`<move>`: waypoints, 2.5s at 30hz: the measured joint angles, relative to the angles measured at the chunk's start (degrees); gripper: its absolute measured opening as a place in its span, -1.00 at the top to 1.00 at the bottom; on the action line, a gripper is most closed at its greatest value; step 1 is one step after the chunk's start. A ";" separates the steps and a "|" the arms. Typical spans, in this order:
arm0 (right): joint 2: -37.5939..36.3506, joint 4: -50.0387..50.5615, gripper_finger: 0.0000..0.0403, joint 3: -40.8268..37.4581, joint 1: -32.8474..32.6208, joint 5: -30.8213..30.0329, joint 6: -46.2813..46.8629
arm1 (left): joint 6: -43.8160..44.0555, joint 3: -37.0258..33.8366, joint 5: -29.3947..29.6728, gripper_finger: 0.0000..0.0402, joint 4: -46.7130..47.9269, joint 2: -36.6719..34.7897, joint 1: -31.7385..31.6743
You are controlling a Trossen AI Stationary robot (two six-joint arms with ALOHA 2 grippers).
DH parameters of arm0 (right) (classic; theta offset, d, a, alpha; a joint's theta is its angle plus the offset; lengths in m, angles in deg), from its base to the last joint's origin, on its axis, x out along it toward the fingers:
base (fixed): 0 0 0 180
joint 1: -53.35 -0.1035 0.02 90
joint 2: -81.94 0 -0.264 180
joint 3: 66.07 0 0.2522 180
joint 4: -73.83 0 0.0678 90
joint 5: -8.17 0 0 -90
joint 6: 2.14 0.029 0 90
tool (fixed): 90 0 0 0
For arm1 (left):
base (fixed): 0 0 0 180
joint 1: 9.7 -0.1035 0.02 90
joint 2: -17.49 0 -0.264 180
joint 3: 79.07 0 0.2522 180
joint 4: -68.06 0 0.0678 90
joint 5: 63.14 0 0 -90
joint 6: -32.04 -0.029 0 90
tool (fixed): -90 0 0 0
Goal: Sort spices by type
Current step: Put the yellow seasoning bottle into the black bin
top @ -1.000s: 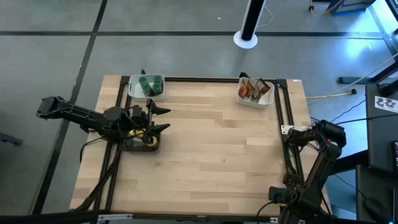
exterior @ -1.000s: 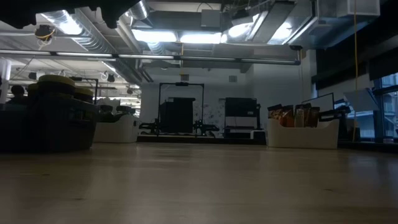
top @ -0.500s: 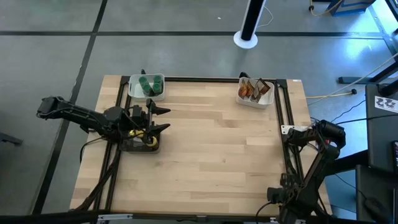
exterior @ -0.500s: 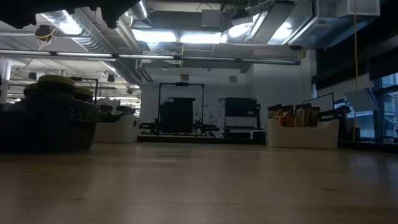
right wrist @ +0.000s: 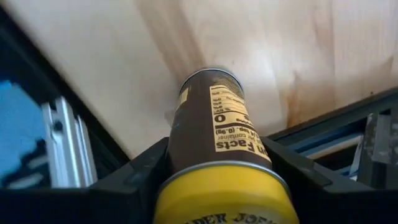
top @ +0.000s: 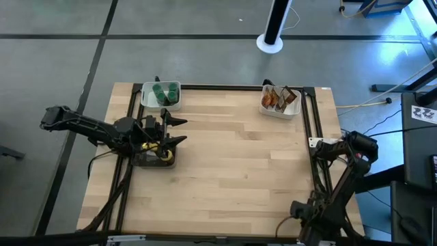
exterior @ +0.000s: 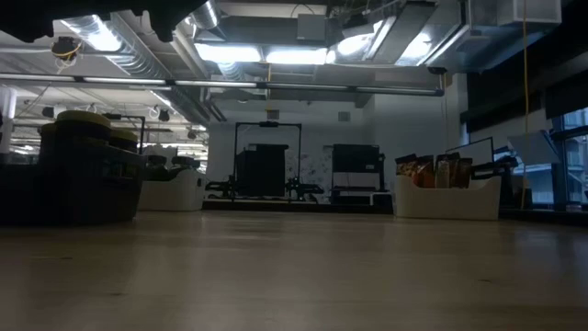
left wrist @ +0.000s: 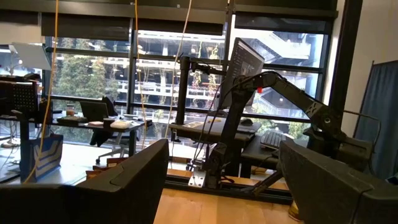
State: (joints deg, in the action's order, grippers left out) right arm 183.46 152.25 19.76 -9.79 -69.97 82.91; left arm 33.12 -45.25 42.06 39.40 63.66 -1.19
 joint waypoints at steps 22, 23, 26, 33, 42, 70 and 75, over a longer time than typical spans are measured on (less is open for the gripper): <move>-0.14 1.22 -0.12 8.08 20.19 -20.01 -17.40 | -3.19 -0.02 0.00 -0.43 4.54 0.18 -0.04; -0.13 1.08 -0.11 8.17 20.96 -21.43 -18.23 | -3.32 -0.02 0.01 -0.43 5.24 0.34 -0.04; -0.15 0.18 -0.08 8.17 22.83 -24.97 -21.10 | -3.40 -0.02 -0.08 -0.43 7.79 0.46 -0.04; -0.15 -4.20 -0.11 8.17 26.09 -30.98 -25.17 | -5.90 -0.02 -0.65 -0.43 12.89 1.15 -0.09; -0.15 -8.30 -0.08 8.17 31.35 -35.43 -31.83 | -3.80 1.81 -0.66 -0.37 13.62 9.14 -0.09; -0.15 -18.19 -0.08 8.09 37.80 -37.90 -40.47 | -3.02 24.73 -14.34 0.83 19.28 47.83 -0.41; -0.15 -18.28 -0.11 8.09 38.16 -37.79 -40.50 | -2.97 27.60 -17.55 0.90 19.25 50.98 -0.31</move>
State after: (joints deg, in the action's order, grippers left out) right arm 183.30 133.97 27.85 28.36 -107.76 42.40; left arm 30.15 -17.65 24.50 58.65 114.64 -1.50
